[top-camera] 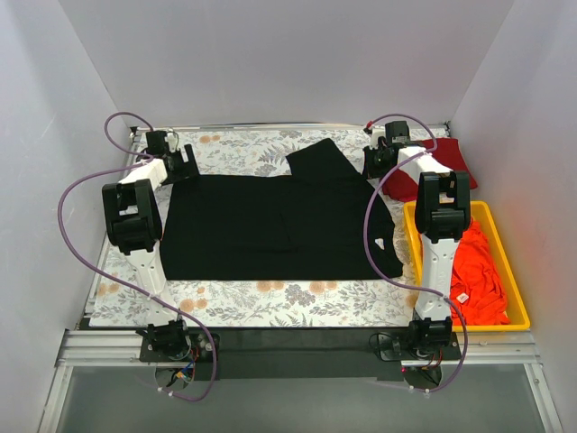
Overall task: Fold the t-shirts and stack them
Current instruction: Fold the tshirt
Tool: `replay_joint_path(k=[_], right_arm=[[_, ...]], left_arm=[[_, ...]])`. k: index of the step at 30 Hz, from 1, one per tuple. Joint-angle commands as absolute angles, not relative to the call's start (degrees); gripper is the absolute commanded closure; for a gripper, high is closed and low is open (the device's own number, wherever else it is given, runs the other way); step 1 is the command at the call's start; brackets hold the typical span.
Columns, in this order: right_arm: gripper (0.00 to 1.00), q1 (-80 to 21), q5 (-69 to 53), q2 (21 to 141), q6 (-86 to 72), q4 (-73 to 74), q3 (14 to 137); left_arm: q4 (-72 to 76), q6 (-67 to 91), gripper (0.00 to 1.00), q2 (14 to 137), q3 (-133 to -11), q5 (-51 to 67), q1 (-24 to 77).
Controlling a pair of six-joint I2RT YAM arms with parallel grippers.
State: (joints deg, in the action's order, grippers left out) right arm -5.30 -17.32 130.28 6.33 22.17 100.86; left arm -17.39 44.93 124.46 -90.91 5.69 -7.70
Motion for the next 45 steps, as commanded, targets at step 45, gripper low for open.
replay_joint_path(k=[45], right_arm=[[0.99,-4.13,-19.51,127.53,8.26,21.88,99.41]], left_arm=[[-20.21,52.21,0.52,129.20,-94.13,-19.16,-2.81]])
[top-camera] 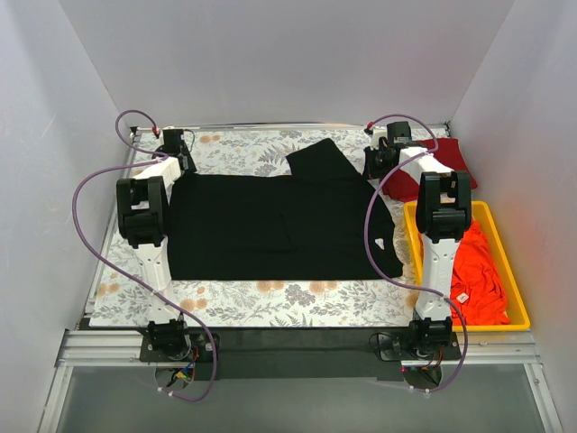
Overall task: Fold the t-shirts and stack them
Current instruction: Fold the tshirt
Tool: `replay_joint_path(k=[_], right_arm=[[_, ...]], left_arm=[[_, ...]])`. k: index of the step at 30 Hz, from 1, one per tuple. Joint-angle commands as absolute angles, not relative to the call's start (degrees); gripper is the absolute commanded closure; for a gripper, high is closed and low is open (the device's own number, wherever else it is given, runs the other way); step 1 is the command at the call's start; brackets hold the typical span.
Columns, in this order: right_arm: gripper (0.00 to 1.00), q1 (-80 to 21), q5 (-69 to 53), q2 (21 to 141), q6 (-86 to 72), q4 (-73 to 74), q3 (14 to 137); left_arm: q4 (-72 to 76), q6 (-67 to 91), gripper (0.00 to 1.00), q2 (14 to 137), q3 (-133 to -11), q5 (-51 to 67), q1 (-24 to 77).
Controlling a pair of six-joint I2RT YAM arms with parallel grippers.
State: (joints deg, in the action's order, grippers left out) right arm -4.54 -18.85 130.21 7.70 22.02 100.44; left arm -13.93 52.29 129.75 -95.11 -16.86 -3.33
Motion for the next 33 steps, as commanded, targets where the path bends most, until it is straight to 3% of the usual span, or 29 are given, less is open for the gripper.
replay_joint_path(k=[1,12,33], right_arm=[[0.99,-3.96,-19.51,127.53,8.17,21.88,99.49],[0.99,-3.60,-19.95,128.23,8.00,21.89,100.54],[0.99,-3.16,-23.55,123.84,7.74,20.31,101.96]], left_arm=[[-20.65,52.21,0.52,129.37,-94.04,-19.33,-2.73],[-22.15,51.15,1.00,132.89,-98.52,-21.09,-2.81],[-21.18,48.43,1.00,123.58,-98.09,-21.98,-2.90]])
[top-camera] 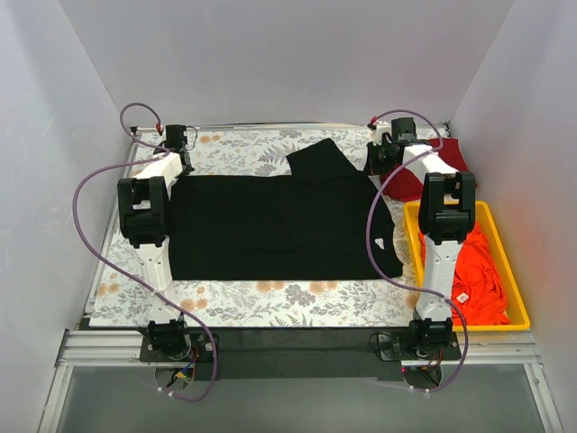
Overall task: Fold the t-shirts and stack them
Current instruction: Fold the tshirt
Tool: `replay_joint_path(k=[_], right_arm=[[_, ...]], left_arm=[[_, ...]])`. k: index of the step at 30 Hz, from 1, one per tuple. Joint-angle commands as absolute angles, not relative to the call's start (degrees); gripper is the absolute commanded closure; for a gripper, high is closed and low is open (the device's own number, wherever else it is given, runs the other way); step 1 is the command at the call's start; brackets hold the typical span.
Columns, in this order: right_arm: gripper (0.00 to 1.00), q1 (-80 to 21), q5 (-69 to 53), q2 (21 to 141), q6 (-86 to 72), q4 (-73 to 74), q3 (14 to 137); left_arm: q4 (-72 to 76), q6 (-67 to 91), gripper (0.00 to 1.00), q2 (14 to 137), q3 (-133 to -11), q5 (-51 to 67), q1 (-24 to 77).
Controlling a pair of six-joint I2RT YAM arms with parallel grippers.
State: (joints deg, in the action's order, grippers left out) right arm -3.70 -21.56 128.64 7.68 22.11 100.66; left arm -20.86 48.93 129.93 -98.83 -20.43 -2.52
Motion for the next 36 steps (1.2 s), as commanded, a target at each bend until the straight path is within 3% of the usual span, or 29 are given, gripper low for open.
replay_joint_path(k=[1,36], right_arm=[[0.99,-3.16,-23.55,123.23,7.65,20.13,101.78],[0.99,-3.08,-18.10,99.67,3.69,18.90,77.26]], left_arm=[[-21.09,48.51,1.00,123.05,-97.91,-21.97,-2.90],[-25.66,57.74,1.00,98.53,-75.06,-22.94,-4.48]])
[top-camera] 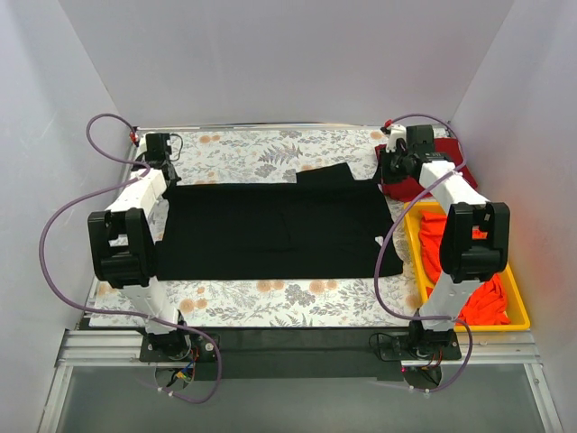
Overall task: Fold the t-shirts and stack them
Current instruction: Fold the tshirt
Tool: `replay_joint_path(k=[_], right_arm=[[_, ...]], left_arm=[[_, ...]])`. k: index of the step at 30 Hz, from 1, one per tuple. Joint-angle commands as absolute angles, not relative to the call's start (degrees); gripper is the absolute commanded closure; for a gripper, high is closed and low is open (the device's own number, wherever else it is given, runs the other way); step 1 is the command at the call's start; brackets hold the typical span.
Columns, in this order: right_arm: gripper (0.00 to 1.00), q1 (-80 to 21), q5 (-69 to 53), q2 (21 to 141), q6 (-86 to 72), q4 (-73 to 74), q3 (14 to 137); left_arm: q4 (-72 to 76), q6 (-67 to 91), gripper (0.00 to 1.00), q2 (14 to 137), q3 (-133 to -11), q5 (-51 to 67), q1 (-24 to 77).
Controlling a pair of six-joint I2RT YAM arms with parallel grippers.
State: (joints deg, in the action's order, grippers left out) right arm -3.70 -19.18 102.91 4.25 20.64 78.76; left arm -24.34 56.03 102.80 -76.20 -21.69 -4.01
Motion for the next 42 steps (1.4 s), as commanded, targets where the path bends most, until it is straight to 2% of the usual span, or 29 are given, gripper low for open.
replay_joint_path(k=[1,14,28,42], right_arm=[[0.99,-3.08,-18.02,98.62,3.69,18.81,75.86],[0.99,-3.16,-15.47,89.65,-1.04,15.74,63.46],[0.99,-3.16,-13.80,85.08,-7.82,10.37,50.90],[0.99,-3.16,-13.80,83.94,-12.30,9.58,47.29]], left_arm=[[-26.19,58.09,1.00,97.74,-73.93,-22.94,-4.48],[-27.33,65.21,1.00,86.58,-60.56,-24.43,-4.57],[-23.65,67.76,1.00,87.98,-54.59,-22.50,-4.57],[-22.24,72.86,1.00,88.24,-50.54,-22.76,-5.01]])
